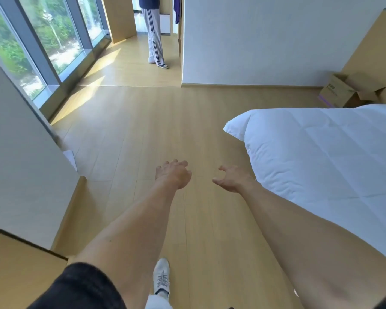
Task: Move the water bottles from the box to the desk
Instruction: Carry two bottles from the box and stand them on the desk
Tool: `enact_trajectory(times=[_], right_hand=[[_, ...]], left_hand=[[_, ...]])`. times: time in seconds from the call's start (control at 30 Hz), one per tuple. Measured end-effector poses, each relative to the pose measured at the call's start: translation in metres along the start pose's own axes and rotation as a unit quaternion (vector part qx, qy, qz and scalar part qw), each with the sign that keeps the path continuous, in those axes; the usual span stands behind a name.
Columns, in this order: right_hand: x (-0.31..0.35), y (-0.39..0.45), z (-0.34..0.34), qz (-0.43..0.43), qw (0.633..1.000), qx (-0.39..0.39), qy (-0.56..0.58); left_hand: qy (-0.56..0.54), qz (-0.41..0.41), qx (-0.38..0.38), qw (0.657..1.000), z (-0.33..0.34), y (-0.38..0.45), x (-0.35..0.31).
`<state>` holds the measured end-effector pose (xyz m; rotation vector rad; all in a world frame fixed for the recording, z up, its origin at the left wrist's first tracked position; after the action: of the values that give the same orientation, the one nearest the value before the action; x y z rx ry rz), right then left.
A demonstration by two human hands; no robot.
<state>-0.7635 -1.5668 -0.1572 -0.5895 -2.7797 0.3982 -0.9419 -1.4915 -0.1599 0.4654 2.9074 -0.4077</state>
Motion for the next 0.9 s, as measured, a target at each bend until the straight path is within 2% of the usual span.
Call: enact_trajectory(times=[0.2,0.43,0.77,0.9], right_hand=[[0.041,0.104,-0.037,0.029,0.999,-0.006,0.014],[0.071,0.200,-0.069,0.053,0.998,-0.012,0.011],[0.092,0.351,-0.101,0.042,0.999,0.005,-0.015],[0.101,0.437,-0.120,0.030,0.999,0.006,0.037]], left_hand=[[0.008,0.036,0.002,0.999,-0.045,0.125,0.020],[0.018,0.062,0.010,0.998,-0.079,0.234,0.030],[0.026,0.055,0.013,0.998,-0.103,0.393,0.033],[0.033,0.032,0.003,0.999,-0.125,0.469,0.030]])
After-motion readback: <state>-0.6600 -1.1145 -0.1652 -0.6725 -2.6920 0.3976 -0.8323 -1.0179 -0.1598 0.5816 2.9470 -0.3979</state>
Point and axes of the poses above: each hand's wrist, its own y-axis towards the middle knuckle, its own z-axis out of the palm, x = y × z, the point moved 10 cm from there along y, towards the middle knuckle, and after that the axes turned 6 degrees about -x, right-handed, at the moved point
